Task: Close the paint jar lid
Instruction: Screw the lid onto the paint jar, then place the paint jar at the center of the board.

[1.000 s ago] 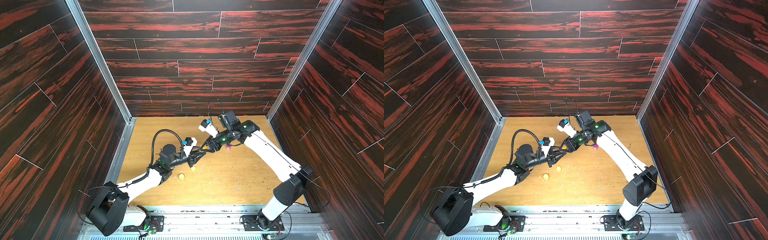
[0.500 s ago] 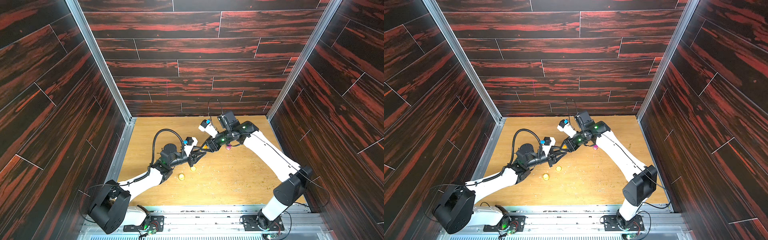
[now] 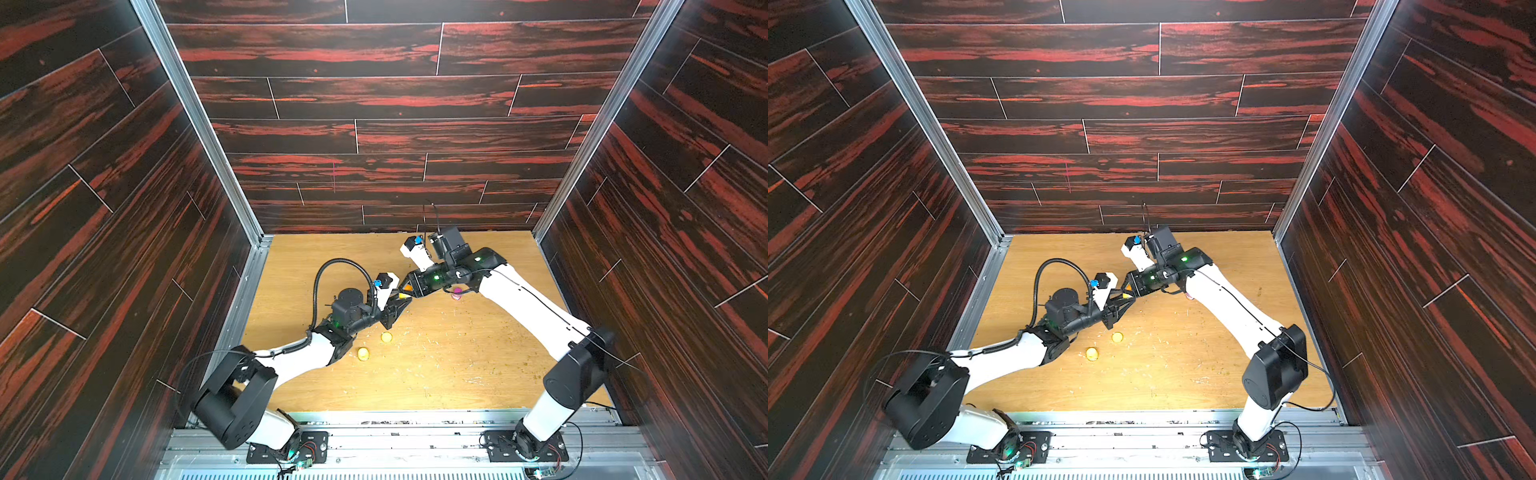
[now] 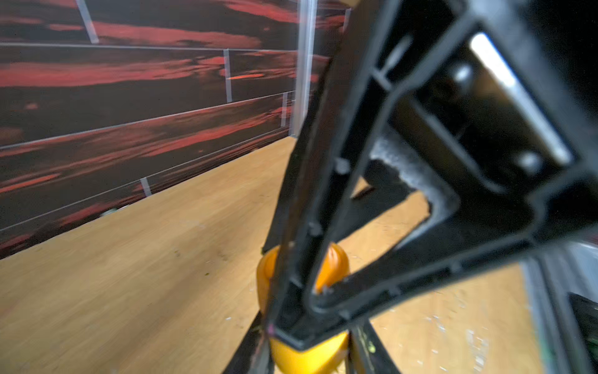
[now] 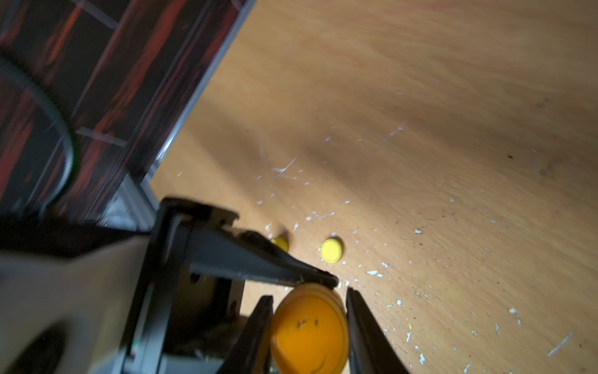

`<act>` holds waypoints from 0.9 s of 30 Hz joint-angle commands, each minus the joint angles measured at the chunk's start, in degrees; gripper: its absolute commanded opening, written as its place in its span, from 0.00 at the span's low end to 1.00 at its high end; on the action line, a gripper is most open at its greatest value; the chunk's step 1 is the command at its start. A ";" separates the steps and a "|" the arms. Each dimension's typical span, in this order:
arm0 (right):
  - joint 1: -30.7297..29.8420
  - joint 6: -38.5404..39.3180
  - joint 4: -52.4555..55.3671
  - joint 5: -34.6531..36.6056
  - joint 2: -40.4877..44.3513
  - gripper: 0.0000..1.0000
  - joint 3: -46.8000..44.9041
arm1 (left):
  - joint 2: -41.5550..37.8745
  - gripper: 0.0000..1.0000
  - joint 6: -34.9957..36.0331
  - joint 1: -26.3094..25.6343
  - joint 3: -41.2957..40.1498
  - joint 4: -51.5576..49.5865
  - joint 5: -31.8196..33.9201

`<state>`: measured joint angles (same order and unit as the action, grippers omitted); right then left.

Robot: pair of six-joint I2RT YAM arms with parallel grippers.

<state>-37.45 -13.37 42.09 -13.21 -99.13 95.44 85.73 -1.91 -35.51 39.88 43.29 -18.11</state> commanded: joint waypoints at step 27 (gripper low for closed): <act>-1.81 -3.51 19.97 2.35 -3.61 0.62 16.71 | -4.94 0.17 4.02 -2.55 -6.13 12.08 6.69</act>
<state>-39.13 -17.91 60.10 -8.56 -101.30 111.26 82.13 1.54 -37.91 33.47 53.67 -10.41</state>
